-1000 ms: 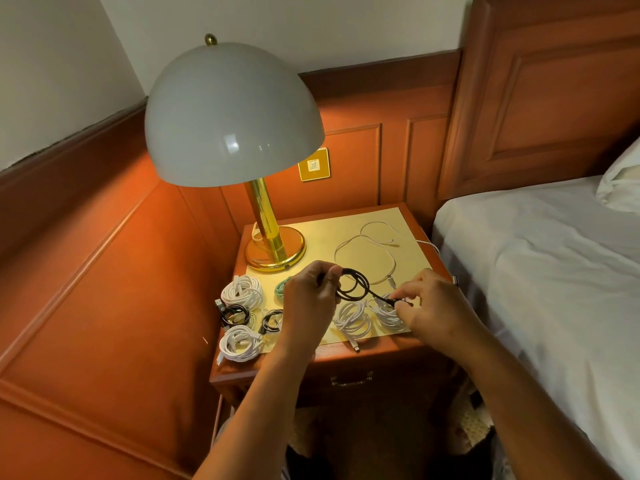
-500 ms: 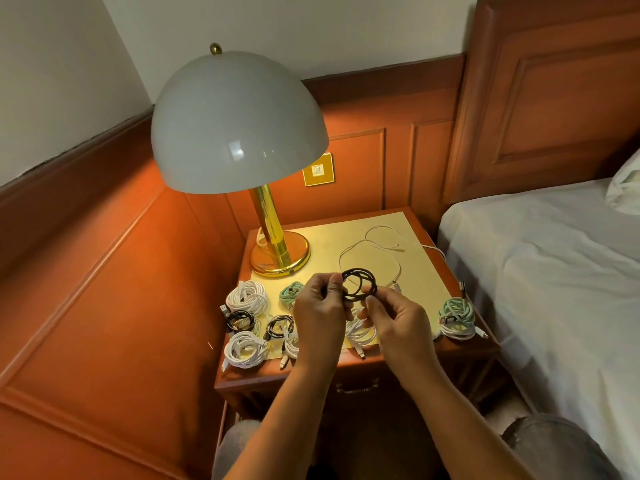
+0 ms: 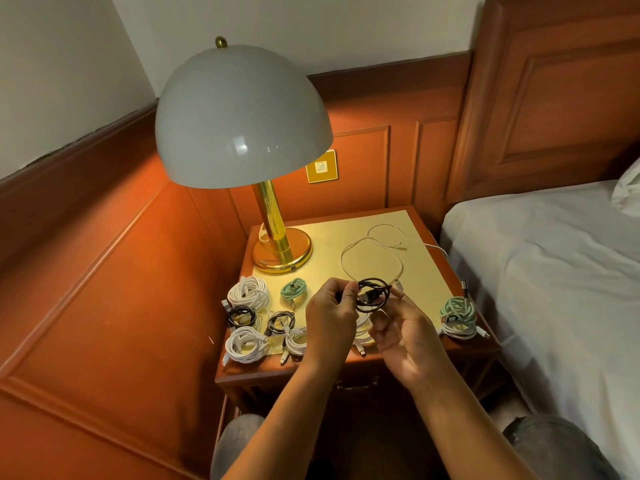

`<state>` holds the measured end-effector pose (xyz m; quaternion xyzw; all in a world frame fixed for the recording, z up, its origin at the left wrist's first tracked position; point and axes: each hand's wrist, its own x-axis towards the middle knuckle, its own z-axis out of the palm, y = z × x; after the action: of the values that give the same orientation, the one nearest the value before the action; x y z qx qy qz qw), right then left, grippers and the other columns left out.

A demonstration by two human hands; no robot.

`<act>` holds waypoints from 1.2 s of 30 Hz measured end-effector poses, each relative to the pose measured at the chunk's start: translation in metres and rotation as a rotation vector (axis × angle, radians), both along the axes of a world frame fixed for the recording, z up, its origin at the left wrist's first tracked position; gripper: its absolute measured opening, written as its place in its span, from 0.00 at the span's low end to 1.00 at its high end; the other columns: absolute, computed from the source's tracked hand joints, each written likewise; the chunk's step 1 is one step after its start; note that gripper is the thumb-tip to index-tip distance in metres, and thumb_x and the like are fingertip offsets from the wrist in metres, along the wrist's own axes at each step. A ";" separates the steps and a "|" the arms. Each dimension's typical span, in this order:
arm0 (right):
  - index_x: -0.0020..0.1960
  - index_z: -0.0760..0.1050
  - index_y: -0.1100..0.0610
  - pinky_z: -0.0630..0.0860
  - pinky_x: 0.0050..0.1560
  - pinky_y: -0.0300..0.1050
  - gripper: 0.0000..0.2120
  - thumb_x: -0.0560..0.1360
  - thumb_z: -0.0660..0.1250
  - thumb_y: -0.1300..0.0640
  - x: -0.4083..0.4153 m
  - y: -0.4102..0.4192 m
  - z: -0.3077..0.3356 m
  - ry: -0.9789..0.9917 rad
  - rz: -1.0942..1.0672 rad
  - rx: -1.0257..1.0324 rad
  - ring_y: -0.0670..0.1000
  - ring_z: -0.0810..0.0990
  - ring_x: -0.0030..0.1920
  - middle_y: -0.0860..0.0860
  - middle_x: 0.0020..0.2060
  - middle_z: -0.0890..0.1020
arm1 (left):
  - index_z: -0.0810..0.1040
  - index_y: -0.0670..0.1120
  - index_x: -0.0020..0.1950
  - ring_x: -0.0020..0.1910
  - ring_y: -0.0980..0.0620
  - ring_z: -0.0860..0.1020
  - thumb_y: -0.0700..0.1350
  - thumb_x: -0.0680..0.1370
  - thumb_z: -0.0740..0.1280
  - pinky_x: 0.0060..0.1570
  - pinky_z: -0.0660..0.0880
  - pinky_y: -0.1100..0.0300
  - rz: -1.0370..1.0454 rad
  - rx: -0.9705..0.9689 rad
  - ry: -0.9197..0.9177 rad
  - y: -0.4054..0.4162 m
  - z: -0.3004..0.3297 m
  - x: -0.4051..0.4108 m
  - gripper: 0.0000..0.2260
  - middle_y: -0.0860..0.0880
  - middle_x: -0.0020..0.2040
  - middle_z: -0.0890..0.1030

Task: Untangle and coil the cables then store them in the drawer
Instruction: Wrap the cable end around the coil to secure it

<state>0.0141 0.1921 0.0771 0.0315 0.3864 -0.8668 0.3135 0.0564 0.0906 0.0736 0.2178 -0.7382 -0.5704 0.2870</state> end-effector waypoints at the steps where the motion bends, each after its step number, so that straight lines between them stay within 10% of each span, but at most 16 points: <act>1: 0.53 0.75 0.59 0.65 0.27 0.38 0.09 0.81 0.56 0.63 -0.001 0.001 -0.002 -0.028 0.023 -0.027 0.45 0.69 0.25 0.52 0.34 0.80 | 0.78 0.47 0.40 0.29 0.53 0.71 0.43 0.80 0.65 0.31 0.67 0.58 -0.029 0.061 -0.006 -0.002 -0.001 0.000 0.09 0.53 0.29 0.74; 5: 0.52 0.75 0.58 0.63 0.22 0.37 0.08 0.80 0.57 0.64 -0.001 0.002 -0.004 -0.089 0.049 -0.066 0.44 0.67 0.23 0.52 0.35 0.79 | 0.78 0.44 0.41 0.28 0.53 0.71 0.42 0.80 0.65 0.30 0.67 0.58 -0.092 0.121 -0.057 -0.002 -0.002 0.001 0.09 0.51 0.27 0.73; 11: 0.51 0.74 0.56 0.58 0.32 0.41 0.07 0.80 0.57 0.62 -0.004 0.005 -0.008 -0.094 0.039 -0.006 0.44 0.62 0.21 0.48 0.24 0.72 | 0.78 0.42 0.45 0.31 0.55 0.73 0.42 0.80 0.65 0.33 0.69 0.58 -0.089 -0.323 -0.091 -0.004 -0.004 0.003 0.06 0.53 0.33 0.75; 17: 0.52 0.71 0.59 0.57 0.18 0.35 0.07 0.81 0.55 0.63 -0.009 0.018 -0.007 -0.113 0.135 -0.055 0.43 0.62 0.19 0.50 0.28 0.78 | 0.78 0.41 0.47 0.36 0.64 0.72 0.41 0.80 0.65 0.35 0.65 0.73 -0.133 -0.576 -0.078 -0.008 -0.003 0.006 0.05 0.60 0.35 0.71; 36: 0.61 0.71 0.59 0.60 0.21 0.37 0.14 0.77 0.66 0.57 0.004 0.034 -0.013 0.201 0.238 0.166 0.48 0.71 0.25 0.56 0.45 0.83 | 0.77 0.45 0.44 0.35 0.57 0.74 0.44 0.79 0.66 0.35 0.70 0.67 -0.174 -0.581 -0.036 -0.014 -0.018 0.011 0.05 0.55 0.36 0.75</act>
<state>0.0179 0.2263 0.0644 -0.0754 0.4872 -0.7874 0.3701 0.0676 0.0769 0.0561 0.0724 -0.8912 -0.3541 0.2743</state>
